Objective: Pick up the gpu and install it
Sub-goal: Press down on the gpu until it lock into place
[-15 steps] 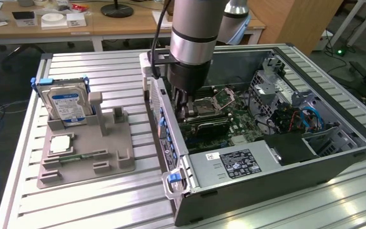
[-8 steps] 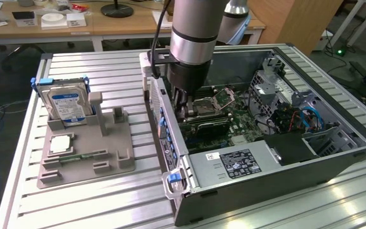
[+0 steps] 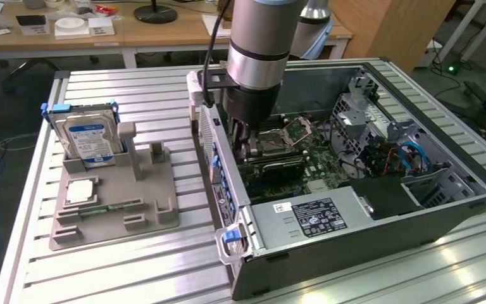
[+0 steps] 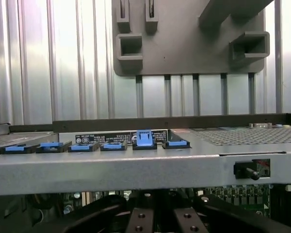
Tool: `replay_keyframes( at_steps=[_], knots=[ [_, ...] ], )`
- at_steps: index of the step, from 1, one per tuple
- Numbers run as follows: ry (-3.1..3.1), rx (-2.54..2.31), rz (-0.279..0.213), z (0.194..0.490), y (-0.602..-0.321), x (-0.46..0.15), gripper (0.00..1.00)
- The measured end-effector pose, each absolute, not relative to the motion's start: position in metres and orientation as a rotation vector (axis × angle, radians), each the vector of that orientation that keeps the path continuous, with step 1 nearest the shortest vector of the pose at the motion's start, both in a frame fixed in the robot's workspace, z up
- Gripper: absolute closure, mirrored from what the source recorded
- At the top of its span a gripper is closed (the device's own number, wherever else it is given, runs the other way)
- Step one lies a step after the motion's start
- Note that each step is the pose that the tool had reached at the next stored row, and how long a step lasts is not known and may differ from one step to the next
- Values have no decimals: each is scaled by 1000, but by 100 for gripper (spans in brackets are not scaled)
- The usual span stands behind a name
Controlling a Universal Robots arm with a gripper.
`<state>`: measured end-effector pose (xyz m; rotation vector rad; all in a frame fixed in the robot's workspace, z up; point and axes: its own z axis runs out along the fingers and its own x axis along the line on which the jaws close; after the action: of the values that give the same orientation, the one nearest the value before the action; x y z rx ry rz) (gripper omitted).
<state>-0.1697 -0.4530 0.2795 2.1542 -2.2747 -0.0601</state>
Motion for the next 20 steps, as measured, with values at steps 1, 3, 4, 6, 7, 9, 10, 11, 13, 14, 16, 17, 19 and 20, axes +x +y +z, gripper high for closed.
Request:
replay_keyframes(
  at_steps=[1,3,4,6,7,9,10,11,13,14,16,17,19,20],
  knots=[
    [-2274,2154,-60,278,-453,-167,90],
    [-2274,2155,-60,276,-453,-163,90],
    [-2274,2155,-60,275,-453,-162,90],
    [-2274,2155,-60,272,-453,-160,90],
    [-2274,2155,-60,271,-453,-160,90],
    [-2274,2155,-60,270,-453,-160,90],
    [-2273,2155,-60,270,-453,-160,90],
    [-2273,2155,-60,270,-453,-160,90],
    [-2274,2156,-60,268,-453,-160,90],
    [-2273,2156,-60,268,-453,-160,90],
    [-2273,2156,-60,266,-453,-160,90],
    [-2273,2156,-60,265,-453,-160,90],
    [-2272,2155,-60,263,-453,-160,90],
    [-2273,2155,-60,262,-453,-160,90]
  ],
)
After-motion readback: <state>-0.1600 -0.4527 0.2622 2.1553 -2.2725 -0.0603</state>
